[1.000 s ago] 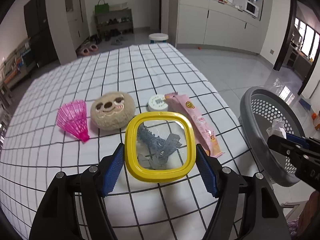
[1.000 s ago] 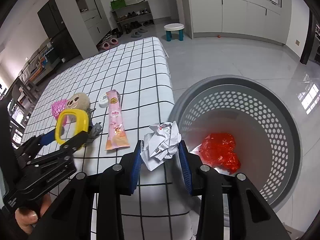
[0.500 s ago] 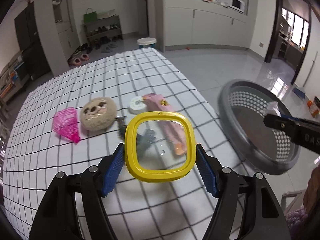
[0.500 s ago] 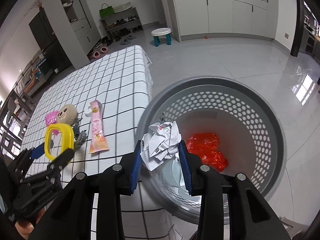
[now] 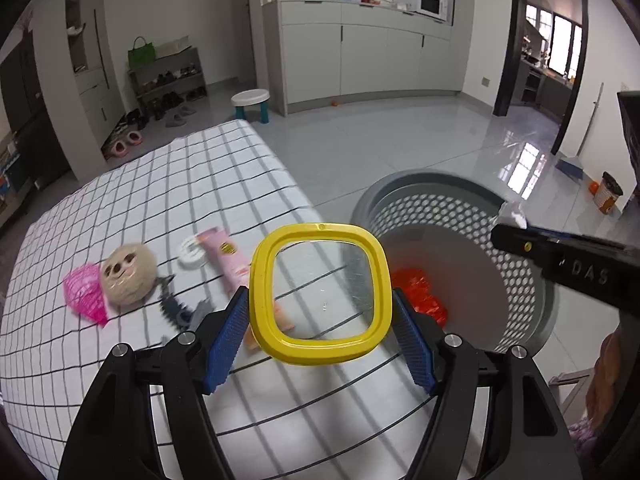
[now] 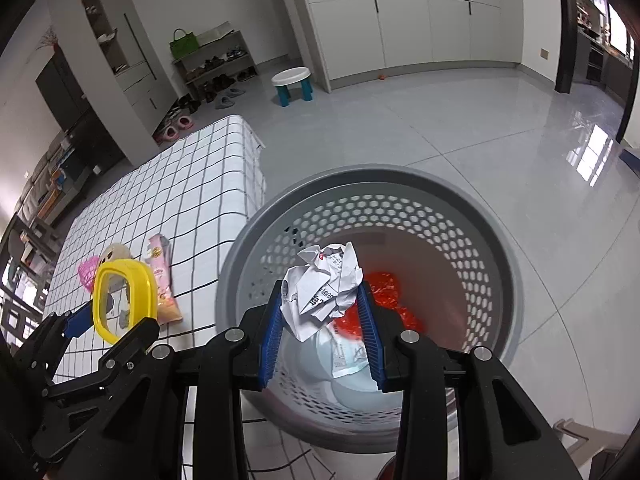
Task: Collect trash
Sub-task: 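Carry the paper with the right gripper while the left gripper carries the mirror to the basket, then open both grippers over the basket to drop the paper and mirror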
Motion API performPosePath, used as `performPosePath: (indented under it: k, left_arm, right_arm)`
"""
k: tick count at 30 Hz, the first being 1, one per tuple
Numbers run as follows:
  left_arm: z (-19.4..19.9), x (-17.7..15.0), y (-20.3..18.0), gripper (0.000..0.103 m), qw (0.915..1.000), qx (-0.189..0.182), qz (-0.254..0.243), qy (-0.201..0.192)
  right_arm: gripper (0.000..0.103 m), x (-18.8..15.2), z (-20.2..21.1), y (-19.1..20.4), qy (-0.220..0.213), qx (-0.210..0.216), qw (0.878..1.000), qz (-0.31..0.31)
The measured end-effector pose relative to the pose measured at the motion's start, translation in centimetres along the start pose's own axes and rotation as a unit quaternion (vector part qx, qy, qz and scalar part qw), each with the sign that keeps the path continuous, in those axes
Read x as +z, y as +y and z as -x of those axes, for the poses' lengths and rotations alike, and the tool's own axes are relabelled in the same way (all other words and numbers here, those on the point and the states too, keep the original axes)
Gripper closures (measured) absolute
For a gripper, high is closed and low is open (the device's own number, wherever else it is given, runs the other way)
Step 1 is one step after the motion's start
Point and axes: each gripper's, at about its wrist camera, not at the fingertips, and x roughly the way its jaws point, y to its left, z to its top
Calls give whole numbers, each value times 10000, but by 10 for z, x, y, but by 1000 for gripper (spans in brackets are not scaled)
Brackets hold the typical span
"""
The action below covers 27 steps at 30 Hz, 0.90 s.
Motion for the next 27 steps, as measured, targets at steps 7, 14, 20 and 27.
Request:
performPosePath:
  k: [7, 14, 20, 27]
  left_arm:
    - [-10, 16, -25, 35, 9998, -202, -57, -5]
    - [-15, 20, -40, 35, 9996, -253, -93, -6]
    - [-25, 19, -48, 35, 9993, -317, -122, 122]
    - [-34, 26, -57, 35, 9988, -397, -197, 211]
  right_arm:
    - [68, 7, 6, -16, -75, -57, 9998, -166]
    - [68, 3, 8, -26, -63, -136, 9997, -216]
    - [68, 1, 7, -41, 4, -228, 9992, -324]
    - [68, 1, 4, -54, 74, -294, 9986, -437]
